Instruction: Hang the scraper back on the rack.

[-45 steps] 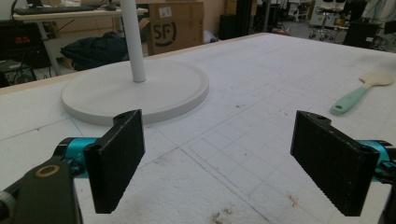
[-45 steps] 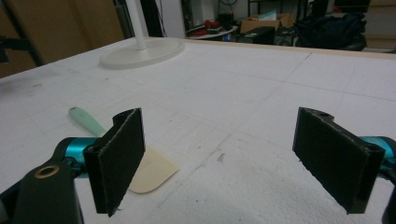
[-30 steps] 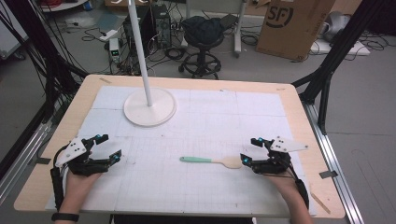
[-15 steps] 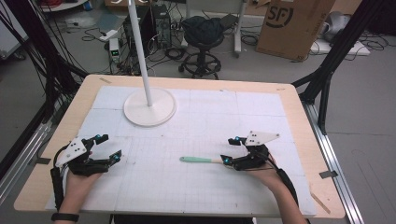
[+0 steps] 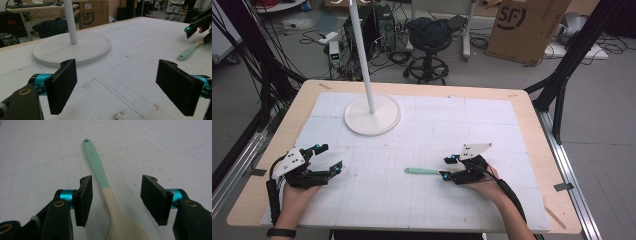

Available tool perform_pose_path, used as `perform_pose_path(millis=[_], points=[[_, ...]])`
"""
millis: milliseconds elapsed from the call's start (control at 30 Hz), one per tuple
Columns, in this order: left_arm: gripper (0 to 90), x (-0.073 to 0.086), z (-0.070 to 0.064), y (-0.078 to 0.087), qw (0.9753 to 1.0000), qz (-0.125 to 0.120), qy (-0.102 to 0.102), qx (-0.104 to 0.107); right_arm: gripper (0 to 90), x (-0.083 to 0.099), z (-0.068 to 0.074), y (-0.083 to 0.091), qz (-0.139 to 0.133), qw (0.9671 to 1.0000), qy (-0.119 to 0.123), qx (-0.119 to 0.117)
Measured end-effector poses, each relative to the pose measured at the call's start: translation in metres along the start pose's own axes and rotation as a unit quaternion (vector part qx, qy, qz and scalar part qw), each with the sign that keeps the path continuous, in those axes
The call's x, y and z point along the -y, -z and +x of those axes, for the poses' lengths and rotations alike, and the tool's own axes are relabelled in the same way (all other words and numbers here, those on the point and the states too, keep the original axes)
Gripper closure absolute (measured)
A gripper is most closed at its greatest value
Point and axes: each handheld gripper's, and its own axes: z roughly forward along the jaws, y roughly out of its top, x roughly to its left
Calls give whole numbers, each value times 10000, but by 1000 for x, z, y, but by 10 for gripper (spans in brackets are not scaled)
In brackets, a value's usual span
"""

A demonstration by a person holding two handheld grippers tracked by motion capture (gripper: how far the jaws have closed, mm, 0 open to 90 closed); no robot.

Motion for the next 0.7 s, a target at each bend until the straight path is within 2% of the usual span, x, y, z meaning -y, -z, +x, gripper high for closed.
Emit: perform_pose_path(millis=[133, 167, 233, 367, 433, 467, 567, 700], points=[[177, 0, 0, 0, 10000, 4, 6, 2, 524, 0, 0, -2, 71, 10000, 56, -25], [178, 0, 0, 0, 10000, 3, 0, 4, 571, -1, 1, -2, 104, 9999, 90, -51], [178, 0, 0, 0, 10000, 6, -11, 9, 586, -1, 1, -3, 115, 9998, 120, -76], [178, 0, 0, 0, 10000, 8, -12, 9, 662, -2, 2, -8, 374, 9991, 171, -144], [178, 0, 0, 0, 10000, 7, -12, 6, 666, -3, 2, -8, 425, 9988, 175, -144], [178, 0, 0, 0, 10000, 10, -6, 2, 672, -3, 3, -9, 421, 9987, 250, -149], [179, 0, 0, 0, 10000, 7, -13, 5, 723, -3, 0, -9, 434, 9989, 126, -149], [179, 0, 0, 0, 10000, 9, -15, 2, 774, -4, 2, -10, 456, 9986, 245, -79]])
